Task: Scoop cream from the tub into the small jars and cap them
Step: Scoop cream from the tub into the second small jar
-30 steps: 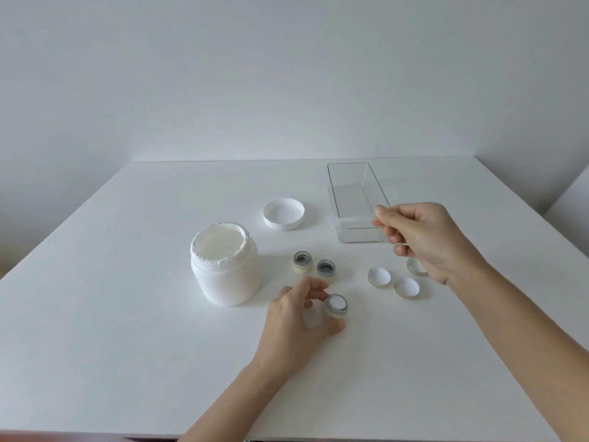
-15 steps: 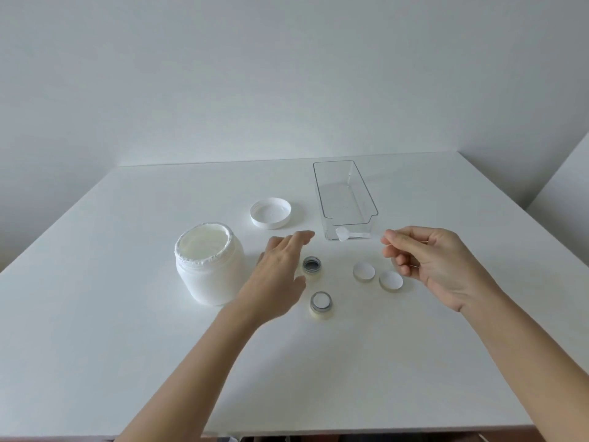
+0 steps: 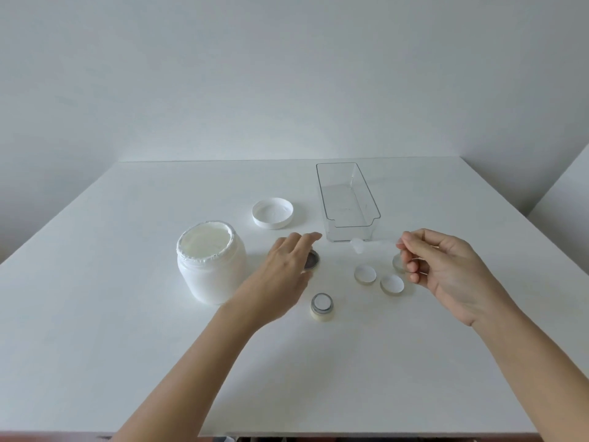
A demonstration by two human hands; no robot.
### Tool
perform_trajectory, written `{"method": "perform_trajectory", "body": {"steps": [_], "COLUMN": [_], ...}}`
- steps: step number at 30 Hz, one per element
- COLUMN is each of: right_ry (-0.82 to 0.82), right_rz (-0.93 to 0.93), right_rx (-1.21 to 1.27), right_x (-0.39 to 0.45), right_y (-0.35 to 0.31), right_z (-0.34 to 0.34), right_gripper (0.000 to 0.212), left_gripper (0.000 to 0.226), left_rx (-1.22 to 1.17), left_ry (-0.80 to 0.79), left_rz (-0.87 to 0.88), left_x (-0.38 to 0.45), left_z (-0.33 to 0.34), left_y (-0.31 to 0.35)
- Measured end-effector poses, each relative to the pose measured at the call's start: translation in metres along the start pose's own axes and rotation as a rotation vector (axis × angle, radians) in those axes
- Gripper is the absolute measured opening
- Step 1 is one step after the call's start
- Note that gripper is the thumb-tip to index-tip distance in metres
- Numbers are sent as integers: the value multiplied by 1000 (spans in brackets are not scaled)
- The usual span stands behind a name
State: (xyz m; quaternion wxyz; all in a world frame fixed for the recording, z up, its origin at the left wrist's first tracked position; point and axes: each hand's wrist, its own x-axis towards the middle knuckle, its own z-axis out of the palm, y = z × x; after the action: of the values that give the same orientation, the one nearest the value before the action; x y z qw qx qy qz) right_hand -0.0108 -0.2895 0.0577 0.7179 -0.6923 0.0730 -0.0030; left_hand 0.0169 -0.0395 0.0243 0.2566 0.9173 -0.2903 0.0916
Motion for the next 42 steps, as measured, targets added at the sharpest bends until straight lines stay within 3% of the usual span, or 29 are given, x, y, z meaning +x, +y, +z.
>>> {"method": "perform_trajectory", "body": {"steps": [5, 11, 16, 20, 25, 30, 37, 42], "right_ry": [-56, -125, -219, -242, -345, -417, -463, -352], "right_rz": [-92, -296, -604, -864, -1019, -888, -538, -337], "right_rx": [-45, -228, -452, -790, -1270, -1416, -1093, -884], "right_x": [5, 14, 20, 25, 33, 40, 50, 58], "right_y": [-11, -33, -51, -54, -50, -50, -54, -52], "right_z": [21, 78, 140, 187, 221, 229, 221, 210], "right_gripper": [24, 20, 11, 16, 29, 25, 34, 36], "left_gripper": [40, 31, 28, 29, 29, 30, 34, 36], "left_rx": [-433, -914, -1113, -1157, -1183, -1211, -1230, -1231], "left_ry": [229, 282, 344, 385, 389, 414, 441, 437], "left_rz": [-202, -593, -603, -599, -564, -567, -609, -607], "left_x": [-50, -85, -94, -97, -99, -99, -101, -101], "left_z": [-12, -2, -2, -2, -1, 0, -2, -3], "left_y": [10, 8, 3, 1, 1, -1, -2, -2]}}
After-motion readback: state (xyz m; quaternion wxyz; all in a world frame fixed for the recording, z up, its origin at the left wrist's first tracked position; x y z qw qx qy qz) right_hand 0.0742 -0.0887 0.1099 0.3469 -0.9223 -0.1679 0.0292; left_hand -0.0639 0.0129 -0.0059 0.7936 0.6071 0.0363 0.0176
